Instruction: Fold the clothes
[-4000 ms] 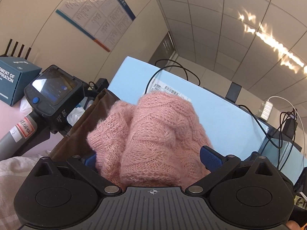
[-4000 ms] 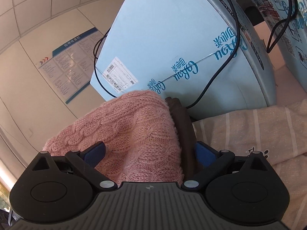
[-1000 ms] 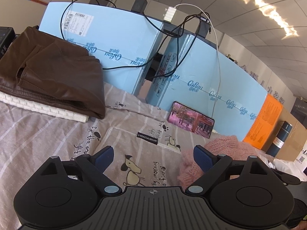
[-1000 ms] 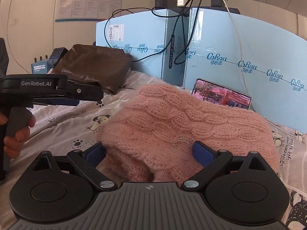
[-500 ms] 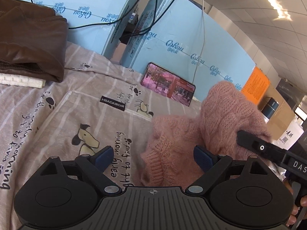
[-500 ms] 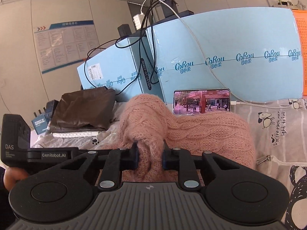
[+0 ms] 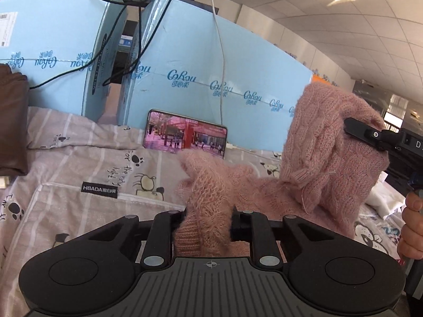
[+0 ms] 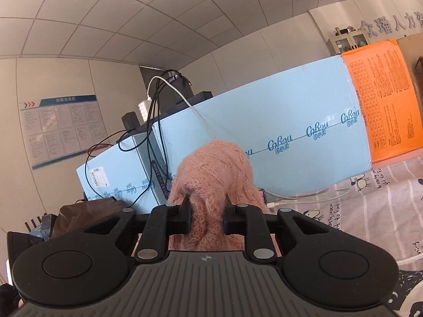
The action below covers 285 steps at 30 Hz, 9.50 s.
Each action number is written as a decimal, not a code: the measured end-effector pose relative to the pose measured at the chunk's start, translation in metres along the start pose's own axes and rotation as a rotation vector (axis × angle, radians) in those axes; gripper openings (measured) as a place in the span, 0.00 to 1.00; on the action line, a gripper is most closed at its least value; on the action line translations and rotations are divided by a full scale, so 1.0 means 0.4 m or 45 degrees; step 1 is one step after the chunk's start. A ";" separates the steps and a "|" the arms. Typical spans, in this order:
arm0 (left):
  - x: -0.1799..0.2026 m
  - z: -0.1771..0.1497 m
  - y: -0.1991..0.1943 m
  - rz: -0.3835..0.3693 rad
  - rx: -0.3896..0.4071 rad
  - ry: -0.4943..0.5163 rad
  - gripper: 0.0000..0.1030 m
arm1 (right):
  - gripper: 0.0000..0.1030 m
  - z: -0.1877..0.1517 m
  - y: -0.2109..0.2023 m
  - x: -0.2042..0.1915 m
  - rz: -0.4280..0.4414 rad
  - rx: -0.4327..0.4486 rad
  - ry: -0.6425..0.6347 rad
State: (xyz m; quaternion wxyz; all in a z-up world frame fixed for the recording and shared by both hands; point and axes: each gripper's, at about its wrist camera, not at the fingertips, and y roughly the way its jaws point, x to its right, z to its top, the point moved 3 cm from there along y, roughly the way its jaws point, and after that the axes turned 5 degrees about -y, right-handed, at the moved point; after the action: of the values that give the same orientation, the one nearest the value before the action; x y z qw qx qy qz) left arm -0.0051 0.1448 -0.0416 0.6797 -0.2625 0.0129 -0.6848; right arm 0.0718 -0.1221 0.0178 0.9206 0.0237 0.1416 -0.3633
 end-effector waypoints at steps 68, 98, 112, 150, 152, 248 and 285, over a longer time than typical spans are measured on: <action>-0.192 0.058 0.021 0.293 -0.104 0.125 0.21 | 0.13 -0.015 -0.058 0.406 -0.558 -0.091 0.282; -0.036 0.039 0.043 -0.091 -0.098 0.819 0.18 | 0.76 -0.059 -0.034 0.352 -0.603 -0.117 -0.017; 0.041 -0.044 -0.156 -0.303 0.114 0.978 0.19 | 0.83 -0.081 0.099 0.007 0.306 -0.425 -0.834; -0.018 -0.154 -0.309 -0.469 -0.287 0.784 0.61 | 0.56 -0.161 -0.172 -0.059 0.471 -0.648 -0.503; -0.035 -0.120 -0.311 -0.434 -0.191 0.716 0.62 | 0.70 -0.127 -0.176 -0.018 0.395 -0.559 -0.443; 0.094 -0.146 -0.208 -0.164 -0.115 0.883 0.94 | 0.64 -0.197 -0.001 -0.062 0.397 -0.820 0.394; -0.029 -0.159 -0.236 0.344 -0.095 0.736 0.95 | 0.56 -0.219 -0.088 -0.081 0.066 -0.603 -0.336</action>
State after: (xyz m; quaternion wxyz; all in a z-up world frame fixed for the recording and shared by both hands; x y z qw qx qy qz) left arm -0.1171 0.1415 -0.0648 0.7226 -0.0778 0.2654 -0.6336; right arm 0.0042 -0.1138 -0.0549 0.9200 -0.2362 0.1009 -0.2961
